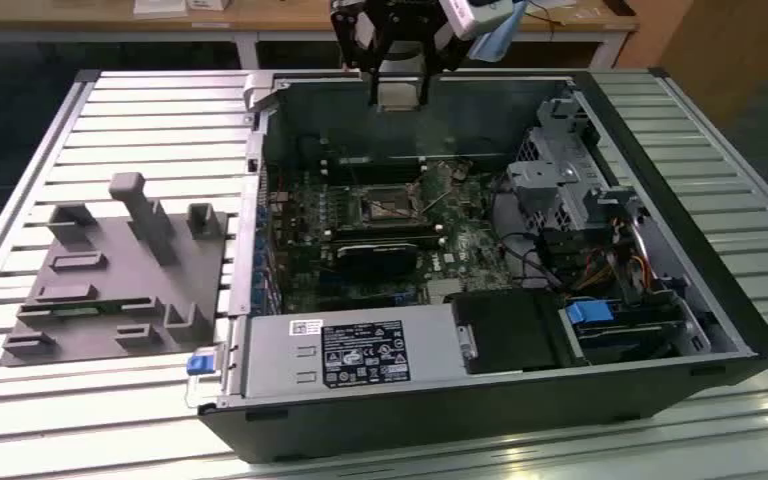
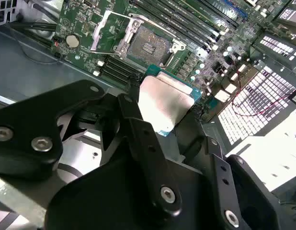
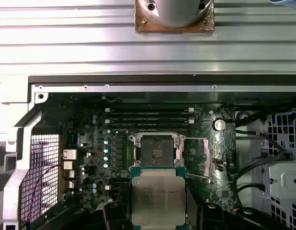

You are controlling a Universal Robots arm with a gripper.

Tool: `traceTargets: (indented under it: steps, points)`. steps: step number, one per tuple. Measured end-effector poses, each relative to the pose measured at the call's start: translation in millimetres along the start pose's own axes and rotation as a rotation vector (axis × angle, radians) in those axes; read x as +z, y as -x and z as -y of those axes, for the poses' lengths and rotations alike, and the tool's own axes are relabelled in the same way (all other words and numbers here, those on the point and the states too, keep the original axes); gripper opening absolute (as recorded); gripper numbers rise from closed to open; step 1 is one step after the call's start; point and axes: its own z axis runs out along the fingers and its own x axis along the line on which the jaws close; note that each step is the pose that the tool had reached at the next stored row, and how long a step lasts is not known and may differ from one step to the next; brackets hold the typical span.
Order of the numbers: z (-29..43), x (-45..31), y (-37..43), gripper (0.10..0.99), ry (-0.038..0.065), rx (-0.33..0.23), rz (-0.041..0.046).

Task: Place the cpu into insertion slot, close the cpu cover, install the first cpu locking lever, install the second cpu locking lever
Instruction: 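Place the cpu into insertion slot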

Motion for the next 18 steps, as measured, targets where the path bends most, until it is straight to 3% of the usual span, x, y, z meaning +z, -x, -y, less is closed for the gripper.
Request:
traceTargets:
  steps: [13,18]
  points:
    - [0.0,0.4,0.0,0.541,0.000,0.000,0.0001]
    - [0.7,7.0,0.1,0.541,0.000,0.000,0.0012]
